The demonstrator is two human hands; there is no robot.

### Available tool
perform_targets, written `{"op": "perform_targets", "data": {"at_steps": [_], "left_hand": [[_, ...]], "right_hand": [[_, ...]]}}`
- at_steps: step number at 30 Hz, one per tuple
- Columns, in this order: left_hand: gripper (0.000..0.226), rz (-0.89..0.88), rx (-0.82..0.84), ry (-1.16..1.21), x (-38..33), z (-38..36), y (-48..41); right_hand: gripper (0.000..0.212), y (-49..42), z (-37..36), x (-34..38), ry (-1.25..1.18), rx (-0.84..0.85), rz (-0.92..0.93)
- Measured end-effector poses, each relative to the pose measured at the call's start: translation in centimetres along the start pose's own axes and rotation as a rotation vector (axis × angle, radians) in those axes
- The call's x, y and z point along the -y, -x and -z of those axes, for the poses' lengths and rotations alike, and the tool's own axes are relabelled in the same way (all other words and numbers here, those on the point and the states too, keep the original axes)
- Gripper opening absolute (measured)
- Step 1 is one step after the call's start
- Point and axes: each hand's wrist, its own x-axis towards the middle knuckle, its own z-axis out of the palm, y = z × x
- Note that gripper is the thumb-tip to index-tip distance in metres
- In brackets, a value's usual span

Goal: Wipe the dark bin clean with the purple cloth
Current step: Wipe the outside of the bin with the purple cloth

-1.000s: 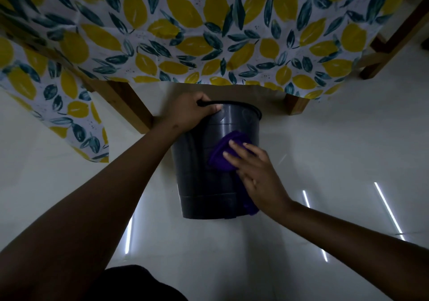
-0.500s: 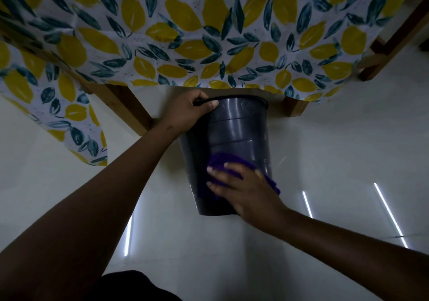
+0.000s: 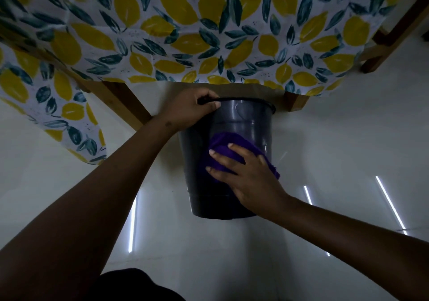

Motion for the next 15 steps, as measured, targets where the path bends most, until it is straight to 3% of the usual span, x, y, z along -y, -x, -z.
{"op": "perform_targets", "data": {"at_steps": [6,8,11,13,15], "left_hand": [[0.005,0.085,-0.135,0.194,0.6,-0.7,0.2],[0.004,0.080,-0.158,0.201,0.6,-0.6,0.2],[0.007,0.076,-0.206,0.196,1.3,-0.5,0.2],[0.008,0.073,-0.214,0.182,1.5,-0.4,0.2],[0.008,0.083,-0.201,0.197,1.3,-0.4,0.2]], "right_hand": [[0.050,-0.8,0.2,-1.4,-0.182,-0.172,-0.332],[0.056,-0.2,-0.4,-0.8,-0.082,-0.155,-0.226],[0.071,1.3,-1.5,1.1,-0.025,0.016,0.021],[0.074,1.3,-1.6,1.3,-0.030,0.062,0.042],[0.064,0.2,-1.0,0.7,-0.062,-0.011,-0.038]]}}
